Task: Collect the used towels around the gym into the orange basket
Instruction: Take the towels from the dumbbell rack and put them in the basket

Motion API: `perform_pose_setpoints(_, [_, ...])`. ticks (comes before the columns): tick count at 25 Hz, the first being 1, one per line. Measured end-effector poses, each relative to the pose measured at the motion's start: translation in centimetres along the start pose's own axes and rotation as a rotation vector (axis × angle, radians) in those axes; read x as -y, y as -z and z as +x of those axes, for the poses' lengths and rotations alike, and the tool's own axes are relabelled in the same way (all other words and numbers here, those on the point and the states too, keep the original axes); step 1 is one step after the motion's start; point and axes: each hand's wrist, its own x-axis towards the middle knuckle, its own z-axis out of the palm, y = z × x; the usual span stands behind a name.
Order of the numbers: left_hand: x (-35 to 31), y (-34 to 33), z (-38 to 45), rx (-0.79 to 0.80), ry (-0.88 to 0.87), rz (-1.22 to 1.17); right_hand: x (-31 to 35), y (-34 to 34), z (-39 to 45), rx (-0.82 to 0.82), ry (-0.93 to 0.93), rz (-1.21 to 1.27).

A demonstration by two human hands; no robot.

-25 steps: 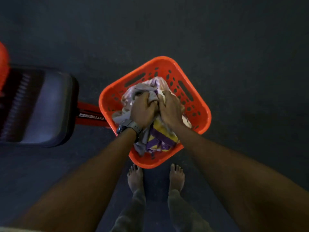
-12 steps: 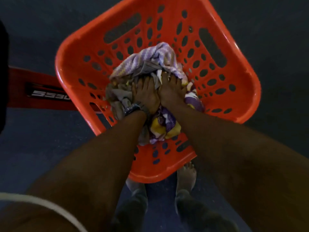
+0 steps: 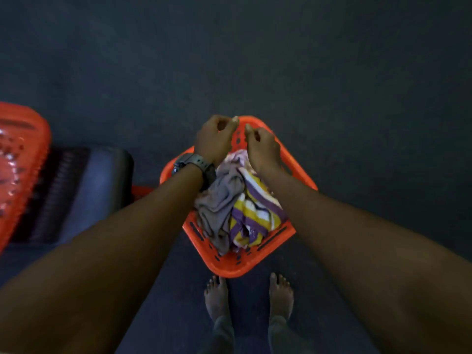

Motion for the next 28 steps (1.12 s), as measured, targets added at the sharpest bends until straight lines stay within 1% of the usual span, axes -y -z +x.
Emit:
perform_pose_setpoints(2, [-8.0,4.0,-2.0,-0.021,-0.046,-0.085,7.6,3.7,-0.9,0.011,0.005,0.087])
perform_pose_setpoints(5, [-19.4,10.1,-7.0,-0.069,-0.168,-0.126,18.7,9.2,-3.5,0.046,0.106,0.198])
perform_pose_setpoints(7, [-26.0,14.5,-11.3,-0.159,-0.244,-0.134,27.5,13.2,-8.4,0.064,0.201,0.268])
perform_pose_setpoints(9, [-31.4,18.8,-15.8,-0.235,-0.305,-0.159,34.4,16.8,-13.3,0.101,0.272,0.332])
perform_pose_setpoints(11, [-35.3,21.6,-19.7,-0.282,-0.364,-0.187,38.5,19.7,-17.1,0.106,0.337,0.336])
perform_pose_setpoints(14, [-39.8,25.2,-26.0,-0.330,-0.482,-0.234,43.4,24.0,-23.9,0.027,0.424,0.353])
perform_pose_setpoints(17, [-41.9,28.9,-32.4,-0.346,-0.568,-0.291,46.2,25.7,-30.8,-0.054,0.469,0.400])
perform_pose_setpoints(19, [-41.8,32.5,-37.4,-0.382,-0.593,-0.312,48.1,24.5,-35.3,-0.035,0.498,0.461])
perform_pose_setpoints(20, [-41.4,34.5,-39.7,-0.414,-0.593,-0.317,49.1,23.4,-37.4,0.004,0.514,0.485])
perform_pose_setpoints(23, [-38.2,43.1,-47.3,-0.587,-0.572,-0.291,53.1,17.0,-46.0,0.226,0.587,0.527])
perform_pose_setpoints(26, [-34.2,52.4,-55.6,-0.823,-0.525,-0.249,56.8,10.7,-55.7,0.513,0.694,0.517])
perform_pose_setpoints(28, [-31.7,56.9,-61.9,-0.978,-0.497,-0.236,58.2,7.7,-61.8,0.700,0.759,0.546])
